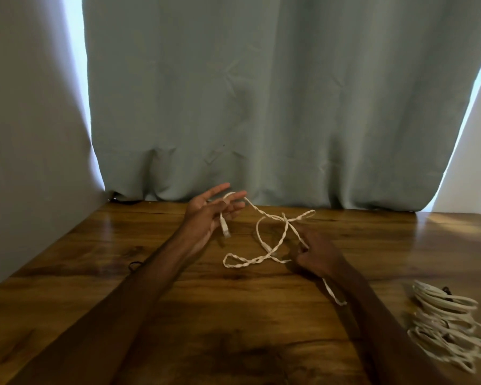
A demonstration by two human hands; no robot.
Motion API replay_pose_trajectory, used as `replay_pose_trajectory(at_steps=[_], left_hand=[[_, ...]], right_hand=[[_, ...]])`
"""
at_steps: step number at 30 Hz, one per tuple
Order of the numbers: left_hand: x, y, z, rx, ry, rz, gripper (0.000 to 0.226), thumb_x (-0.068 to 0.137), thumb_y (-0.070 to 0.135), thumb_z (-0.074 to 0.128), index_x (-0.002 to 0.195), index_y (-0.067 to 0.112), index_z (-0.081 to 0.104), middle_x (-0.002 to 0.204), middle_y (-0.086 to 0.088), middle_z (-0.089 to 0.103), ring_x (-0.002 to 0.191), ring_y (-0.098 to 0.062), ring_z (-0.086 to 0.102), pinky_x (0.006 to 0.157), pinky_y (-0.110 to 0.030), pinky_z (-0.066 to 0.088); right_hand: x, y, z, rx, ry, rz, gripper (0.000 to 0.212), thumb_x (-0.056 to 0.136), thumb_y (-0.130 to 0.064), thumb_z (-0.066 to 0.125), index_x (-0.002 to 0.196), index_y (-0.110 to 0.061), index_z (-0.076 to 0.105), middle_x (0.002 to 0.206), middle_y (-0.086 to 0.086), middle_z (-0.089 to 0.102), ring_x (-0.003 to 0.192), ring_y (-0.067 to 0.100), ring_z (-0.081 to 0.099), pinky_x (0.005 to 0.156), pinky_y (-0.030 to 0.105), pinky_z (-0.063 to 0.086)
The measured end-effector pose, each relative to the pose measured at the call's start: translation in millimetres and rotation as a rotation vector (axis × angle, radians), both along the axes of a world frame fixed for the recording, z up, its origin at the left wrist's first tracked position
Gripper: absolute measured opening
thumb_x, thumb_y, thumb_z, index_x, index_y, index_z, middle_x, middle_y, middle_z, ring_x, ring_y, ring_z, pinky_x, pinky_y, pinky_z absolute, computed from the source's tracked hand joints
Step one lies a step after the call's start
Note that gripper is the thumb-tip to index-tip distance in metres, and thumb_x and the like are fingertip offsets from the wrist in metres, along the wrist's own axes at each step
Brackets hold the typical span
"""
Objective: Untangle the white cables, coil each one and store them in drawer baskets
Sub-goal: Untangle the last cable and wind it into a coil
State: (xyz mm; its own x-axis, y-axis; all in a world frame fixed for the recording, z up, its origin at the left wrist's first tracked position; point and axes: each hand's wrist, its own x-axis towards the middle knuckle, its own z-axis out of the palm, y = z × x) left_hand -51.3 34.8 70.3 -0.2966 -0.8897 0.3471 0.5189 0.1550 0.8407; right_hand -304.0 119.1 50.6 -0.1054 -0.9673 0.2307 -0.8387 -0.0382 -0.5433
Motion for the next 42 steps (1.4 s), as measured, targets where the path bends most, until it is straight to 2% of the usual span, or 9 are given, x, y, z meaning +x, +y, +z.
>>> replay_pose_trajectory(at_steps=[5, 8, 15, 18, 23, 27, 31, 38, 42], left_hand=[[8.2, -10.1, -1.4, 0.121, 0.131, 0.06, 0.034, 0.104, 0.002, 0.044, 0.136, 0.0, 0.057, 0.127, -0.009, 0.072, 0.052, -0.002, 0.046, 0.041, -0.013, 0.035], [24.3, -22.8, 2.1, 0.164, 0.196, 0.181, 0.029, 0.105, 0.006, 0.043, 0.125, 0.007, 0.064, 0.115, 0.001, 0.07, 0.045, -0.002, 0.039, 0.036, -0.012, 0.026], [52.5, -35.1, 6.3, 0.228, 0.293, 0.389, 0.031, 0.105, 0.008, 0.043, 0.127, 0.009, 0.065, 0.107, 0.004, 0.071, 0.043, -0.002, 0.037, 0.036, -0.014, 0.023], [38.3, -23.8, 3.8, 0.139, 0.134, 0.395, 0.031, 0.104, 0.008, 0.048, 0.131, 0.004, 0.064, 0.117, -0.004, 0.073, 0.048, -0.002, 0.039, 0.037, -0.012, 0.026], [6.2, -2.0, -3.1, -0.018, -0.142, 0.317, 0.029, 0.107, 0.015, 0.049, 0.13, 0.009, 0.066, 0.117, 0.0, 0.077, 0.052, -0.004, 0.036, 0.04, -0.014, 0.027], [-2.7, 3.0, -1.6, -0.1, -0.201, 0.248, 0.03, 0.108, 0.015, 0.044, 0.128, 0.01, 0.067, 0.117, -0.004, 0.076, 0.052, -0.005, 0.036, 0.039, -0.015, 0.027], [-6.1, 7.1, 6.5, -0.106, -0.149, 0.012, 0.033, 0.105, 0.006, 0.037, 0.118, 0.003, 0.068, 0.099, -0.01, 0.077, 0.044, -0.005, 0.038, 0.036, -0.014, 0.021], [0.7, 9.9, 15.1, 0.023, -0.183, -0.085, 0.038, 0.104, 0.01, 0.039, 0.134, -0.003, 0.058, 0.077, -0.004, 0.072, 0.037, -0.001, 0.029, 0.034, -0.013, 0.019], [-1.7, 14.0, 9.1, 0.163, -0.4, -0.22, 0.043, 0.107, 0.032, 0.041, 0.09, 0.007, 0.072, 0.048, 0.005, 0.044, 0.035, -0.002, 0.023, 0.037, -0.017, 0.012]], right_hand=[[-5.0, -0.9, -1.2, 0.003, 0.15, -0.091, 0.063, 0.083, -0.024, 0.07, 0.142, -0.036, 0.052, 0.12, 0.0, 0.068, 0.105, 0.022, 0.064, 0.084, 0.034, 0.051], [-22.7, -7.1, -7.2, -0.151, 0.108, -0.182, 0.029, 0.094, -0.018, 0.057, 0.118, -0.023, 0.07, 0.108, 0.008, 0.074, 0.099, 0.031, 0.068, 0.081, 0.035, 0.05], [-51.6, -25.4, -20.8, -0.351, -0.307, -0.496, 0.021, 0.098, -0.018, 0.057, 0.109, -0.006, 0.07, 0.102, 0.018, 0.072, 0.095, 0.036, 0.068, 0.081, 0.047, 0.055], [-40.5, -22.1, -14.7, -0.345, -0.368, -0.372, 0.022, 0.092, -0.018, 0.07, 0.112, -0.011, 0.071, 0.102, 0.007, 0.074, 0.095, 0.025, 0.069, 0.076, 0.034, 0.052], [-20.3, -15.9, -1.3, -0.305, -0.065, -0.174, 0.063, 0.083, -0.015, 0.079, 0.141, -0.015, 0.055, 0.143, 0.009, 0.055, 0.135, 0.028, 0.047, 0.113, 0.046, 0.041], [9.4, -6.4, 7.9, -0.663, 0.025, 0.032, 0.054, 0.084, 0.003, 0.066, 0.136, -0.013, 0.058, 0.14, 0.007, 0.057, 0.133, 0.021, 0.048, 0.112, 0.036, 0.04], [55.8, -20.5, 4.0, -0.529, 0.038, 0.27, 0.056, 0.097, -0.02, 0.065, 0.149, -0.016, 0.046, 0.151, 0.003, 0.049, 0.139, 0.014, 0.042, 0.115, 0.026, 0.031], [57.6, -64.2, -8.4, -0.649, -0.207, 0.181, 0.027, 0.108, -0.023, 0.045, 0.101, -0.014, 0.07, 0.071, -0.011, 0.059, 0.061, 0.005, 0.053, 0.061, 0.029, 0.039], [53.9, -72.8, -7.5, -0.724, -0.204, 0.073, 0.024, 0.108, -0.029, 0.047, 0.102, -0.021, 0.069, 0.077, -0.009, 0.065, 0.065, 0.009, 0.059, 0.059, 0.036, 0.045]])
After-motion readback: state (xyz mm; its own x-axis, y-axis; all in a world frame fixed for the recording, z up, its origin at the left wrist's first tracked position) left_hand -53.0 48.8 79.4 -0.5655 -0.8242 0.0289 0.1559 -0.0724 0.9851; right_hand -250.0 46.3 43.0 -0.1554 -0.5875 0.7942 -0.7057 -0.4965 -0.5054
